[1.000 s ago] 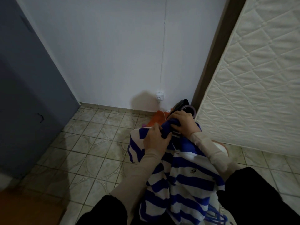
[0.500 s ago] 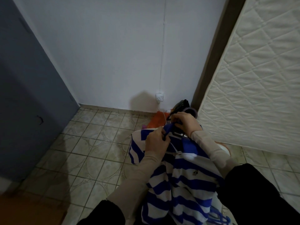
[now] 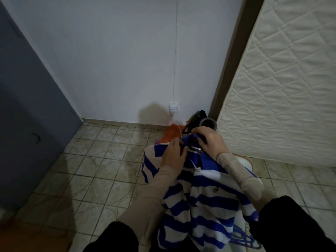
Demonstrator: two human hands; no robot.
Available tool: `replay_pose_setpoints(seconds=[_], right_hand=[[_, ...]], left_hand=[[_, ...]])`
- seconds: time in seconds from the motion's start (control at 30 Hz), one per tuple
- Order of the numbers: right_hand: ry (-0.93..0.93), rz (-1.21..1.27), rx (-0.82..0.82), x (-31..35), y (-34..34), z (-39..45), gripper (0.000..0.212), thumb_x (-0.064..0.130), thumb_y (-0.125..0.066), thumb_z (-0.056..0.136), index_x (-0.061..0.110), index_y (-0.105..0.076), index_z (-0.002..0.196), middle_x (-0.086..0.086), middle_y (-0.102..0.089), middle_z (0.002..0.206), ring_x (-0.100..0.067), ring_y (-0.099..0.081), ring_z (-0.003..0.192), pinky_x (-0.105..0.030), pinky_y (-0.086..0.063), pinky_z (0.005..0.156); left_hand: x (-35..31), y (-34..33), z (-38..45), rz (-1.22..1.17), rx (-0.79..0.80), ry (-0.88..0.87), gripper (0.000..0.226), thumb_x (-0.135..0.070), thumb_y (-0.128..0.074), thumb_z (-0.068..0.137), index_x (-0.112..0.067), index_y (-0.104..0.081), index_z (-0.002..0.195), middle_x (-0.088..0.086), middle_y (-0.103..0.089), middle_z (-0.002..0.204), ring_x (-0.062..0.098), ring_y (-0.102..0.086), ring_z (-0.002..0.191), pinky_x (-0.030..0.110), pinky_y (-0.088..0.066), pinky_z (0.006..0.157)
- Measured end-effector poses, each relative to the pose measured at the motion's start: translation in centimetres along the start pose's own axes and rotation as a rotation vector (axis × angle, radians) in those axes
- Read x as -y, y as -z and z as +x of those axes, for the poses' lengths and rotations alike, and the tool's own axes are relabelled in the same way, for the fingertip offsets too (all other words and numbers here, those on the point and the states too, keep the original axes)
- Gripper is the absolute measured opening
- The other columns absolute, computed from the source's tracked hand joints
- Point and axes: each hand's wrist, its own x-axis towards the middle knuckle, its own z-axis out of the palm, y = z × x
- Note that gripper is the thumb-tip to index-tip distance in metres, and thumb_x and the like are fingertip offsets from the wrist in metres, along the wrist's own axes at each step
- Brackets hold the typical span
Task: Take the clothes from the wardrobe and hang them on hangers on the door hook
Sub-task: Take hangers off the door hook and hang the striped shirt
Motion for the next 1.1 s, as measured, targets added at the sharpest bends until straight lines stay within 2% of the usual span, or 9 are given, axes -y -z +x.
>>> replay_pose_setpoints(seconds=[0.07, 0.13, 0.27, 0.37, 0.47, 0.67, 0.77, 0.87, 1.1], right_hand=[[0.028, -0.036, -0.048, 0.0, 0.4, -1.0, 0.026, 0.003, -0.057, 0.078, 0.01, -0.062, 0.102, -0.007, -0.062, 0.11, -0.026, -0.057, 0.102, -0.033, -0.044, 0.087], [0.02, -0.094, -0.053, 0.0, 0.6, -2.1, 0.019, 0.016, -0.055, 0.078, 0.013, -0.063, 0.095, -0.006, -0.061, 0.099, -0.028, -0.059, 0.091, -0.036, -0.045, 0.078], [-0.048, -0.296, -0.017, 0.2, 1.1, -4.5, 0.04, 0.05, -0.046, 0.07, 0.021, -0.063, 0.092, -0.001, -0.06, 0.09, -0.024, -0.059, 0.082, -0.029, -0.024, 0.071], [-0.092, -0.375, -0.022, 0.5, 1.2, -6.1, 0.051, 0.062, -0.048, 0.066, 0.022, -0.061, 0.094, -0.004, -0.058, 0.099, -0.023, -0.051, 0.088, -0.033, -0.024, 0.074], [-0.173, -0.361, -0.047, 0.2, 1.1, -7.4, 0.06, 0.069, -0.05, 0.061, 0.025, -0.056, 0.1, -0.009, -0.053, 0.121, -0.023, -0.04, 0.108, -0.039, -0.039, 0.083], [-0.292, -0.306, 0.013, -0.1, 0.0, -9.0, 0.062, 0.066, -0.048, 0.059, 0.02, -0.056, 0.101, -0.016, -0.049, 0.131, -0.036, -0.051, 0.114, -0.05, -0.047, 0.084], [-0.325, -0.235, 0.016, -0.2, -0.6, -9.0, 0.059, 0.054, -0.064, 0.065, 0.014, -0.056, 0.108, -0.015, -0.045, 0.136, -0.035, -0.046, 0.122, -0.048, -0.041, 0.096], [-0.318, -0.194, 0.003, -0.2, -0.6, -8.7, 0.058, 0.044, -0.073, 0.068, 0.011, -0.054, 0.113, -0.011, -0.043, 0.138, -0.031, -0.042, 0.126, -0.044, -0.034, 0.102], [-0.233, -0.266, -0.05, -0.5, -0.2, -7.2, 0.057, 0.04, -0.071, 0.071, 0.009, -0.056, 0.117, -0.011, -0.046, 0.137, -0.03, -0.047, 0.123, -0.042, -0.034, 0.102]], left_hand=[[-0.3, 0.2, -0.1, -0.007, -0.015, -0.018, 0.011, -0.017, -0.049, 0.093, -0.01, -0.048, 0.102, 0.0, -0.049, 0.096, 0.014, -0.05, 0.081, 0.021, -0.039, 0.07], [-0.5, 0.2, -0.2, 0.005, -0.034, -0.04, 0.013, -0.013, -0.05, 0.092, -0.011, -0.048, 0.104, 0.0, -0.049, 0.098, 0.012, -0.049, 0.082, 0.019, -0.038, 0.07], [-1.4, -0.1, -0.4, 0.075, -0.067, -0.118, 0.017, -0.007, -0.049, 0.089, -0.01, -0.05, 0.106, 0.006, -0.051, 0.11, 0.019, -0.053, 0.095, 0.028, -0.047, 0.077], [-2.0, -0.7, -0.6, 0.232, -0.062, -0.186, 0.024, -0.006, -0.05, 0.088, -0.01, -0.053, 0.112, 0.007, -0.048, 0.119, 0.021, -0.049, 0.105, 0.032, -0.048, 0.085], [-2.0, -1.2, -0.5, 0.363, -0.021, -0.208, 0.032, -0.009, -0.053, 0.088, -0.012, -0.053, 0.12, 0.007, -0.042, 0.132, 0.023, -0.041, 0.12, 0.032, -0.043, 0.095], [-2.4, -1.2, 0.3, 0.458, 0.027, -0.196, 0.034, -0.014, -0.053, 0.09, -0.012, -0.054, 0.124, 0.005, -0.035, 0.143, 0.022, -0.034, 0.129, 0.033, -0.038, 0.101], [-2.4, -1.3, 0.7, 0.508, 0.027, -0.226, 0.027, -0.016, -0.051, 0.091, -0.009, -0.059, 0.116, 0.006, -0.037, 0.142, 0.024, -0.034, 0.129, 0.035, -0.04, 0.099], [-2.1, -1.5, 0.9, 0.541, 0.009, -0.255, 0.022, -0.018, -0.05, 0.092, -0.008, -0.063, 0.107, 0.007, -0.042, 0.138, 0.026, -0.037, 0.125, 0.035, -0.042, 0.094], [-1.7, -1.0, 2.0, 0.523, -0.069, -0.241, 0.016, -0.014, -0.055, 0.088, -0.003, -0.065, 0.094, 0.012, -0.055, 0.118, 0.029, -0.049, 0.109, 0.036, -0.045, 0.084]])
